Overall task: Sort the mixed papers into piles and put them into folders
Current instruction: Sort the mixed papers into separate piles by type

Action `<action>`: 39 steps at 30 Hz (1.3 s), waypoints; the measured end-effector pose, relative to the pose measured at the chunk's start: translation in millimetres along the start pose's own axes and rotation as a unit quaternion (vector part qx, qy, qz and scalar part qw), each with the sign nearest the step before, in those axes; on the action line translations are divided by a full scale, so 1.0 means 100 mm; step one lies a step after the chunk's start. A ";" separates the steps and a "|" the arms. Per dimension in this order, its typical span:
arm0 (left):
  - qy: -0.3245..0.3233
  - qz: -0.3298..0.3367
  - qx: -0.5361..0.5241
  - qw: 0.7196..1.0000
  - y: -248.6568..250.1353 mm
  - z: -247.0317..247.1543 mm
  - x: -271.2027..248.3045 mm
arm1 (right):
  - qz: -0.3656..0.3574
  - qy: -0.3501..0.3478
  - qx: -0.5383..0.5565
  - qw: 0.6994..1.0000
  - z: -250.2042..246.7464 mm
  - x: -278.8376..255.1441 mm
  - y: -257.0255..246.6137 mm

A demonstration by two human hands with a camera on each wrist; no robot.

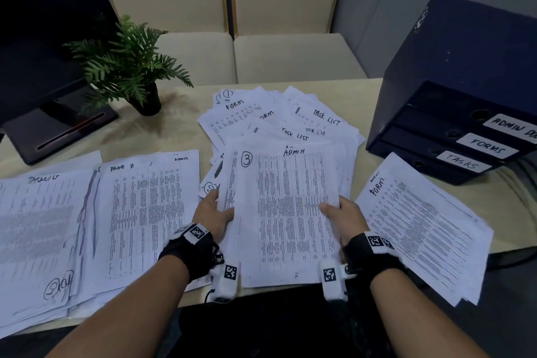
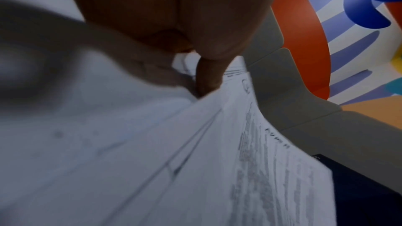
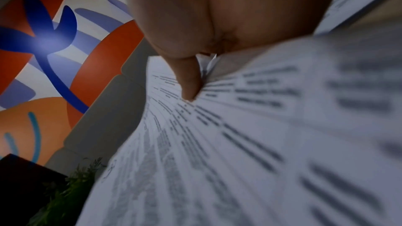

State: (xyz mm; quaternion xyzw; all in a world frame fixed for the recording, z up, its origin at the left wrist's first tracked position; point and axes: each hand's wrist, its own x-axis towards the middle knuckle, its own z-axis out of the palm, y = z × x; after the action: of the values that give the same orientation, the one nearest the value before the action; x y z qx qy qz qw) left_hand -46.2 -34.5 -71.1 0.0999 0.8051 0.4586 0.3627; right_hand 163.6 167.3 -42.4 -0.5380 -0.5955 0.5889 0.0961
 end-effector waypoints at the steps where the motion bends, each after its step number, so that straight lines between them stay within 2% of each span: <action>1: -0.001 -0.002 -0.013 1.000 -0.08 0.01 0.05 | -0.005 0.005 0.000 1.000 0.00 0.01 0.00; 4: 0.014 0.004 0.002 1.000 0.12 0.01 -0.13 | -0.019 0.065 -0.001 0.998 -0.05 0.06 0.00; 8: 0.027 -0.008 0.046 0.999 0.16 -0.01 -0.18 | -0.002 0.230 0.043 0.972 -0.24 0.15 -0.02; 11: 0.019 -0.011 0.062 0.998 0.15 -0.04 -0.16 | 0.007 0.246 0.066 0.967 -0.34 0.16 -0.01; 15: 0.012 -0.009 0.048 0.999 0.17 -0.03 -0.18 | -0.031 0.181 0.032 0.983 -0.28 0.07 -0.06; 20: -0.025 -0.026 -0.060 0.998 0.24 0.01 -0.23 | -0.034 0.022 -0.023 0.999 0.06 0.00 -0.02; 22: -0.036 -0.032 -0.038 0.998 0.17 0.02 -0.22 | -0.043 -0.007 -0.040 0.998 0.20 -0.04 -0.07; 25: -0.030 0.009 0.063 0.998 0.24 -0.03 -0.29 | -0.060 -0.024 -0.053 0.997 0.37 -0.08 -0.15; 27: -0.032 0.026 0.044 0.998 0.33 -0.13 -0.35 | -0.073 -0.011 -0.041 0.996 0.47 -0.12 -0.22; 31: -0.041 0.046 -0.069 0.996 0.41 -0.61 -0.41 | -0.066 0.014 -0.005 0.998 0.76 -0.26 -0.41; 35: -0.010 0.007 -0.118 0.993 0.15 -1.20 -0.36 | -0.038 -0.090 -0.023 0.995 1.27 -0.41 -0.49; 37: 0.029 -0.011 -0.091 0.995 -0.03 -1.44 -0.38 | -0.041 -0.133 -0.067 0.988 1.58 -0.51 -0.51; 39: 0.083 -0.033 -0.018 0.996 -0.16 -1.68 -0.41 | -0.073 -0.151 -0.129 0.978 1.91 -0.58 -0.55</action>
State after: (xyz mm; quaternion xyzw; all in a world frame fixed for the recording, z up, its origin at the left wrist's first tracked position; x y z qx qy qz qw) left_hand -127.4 -175.1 -10.4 0.0286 0.8271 0.4672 0.3110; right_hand 15.5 24.5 -23.2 -0.4062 -0.7114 0.5731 -0.0220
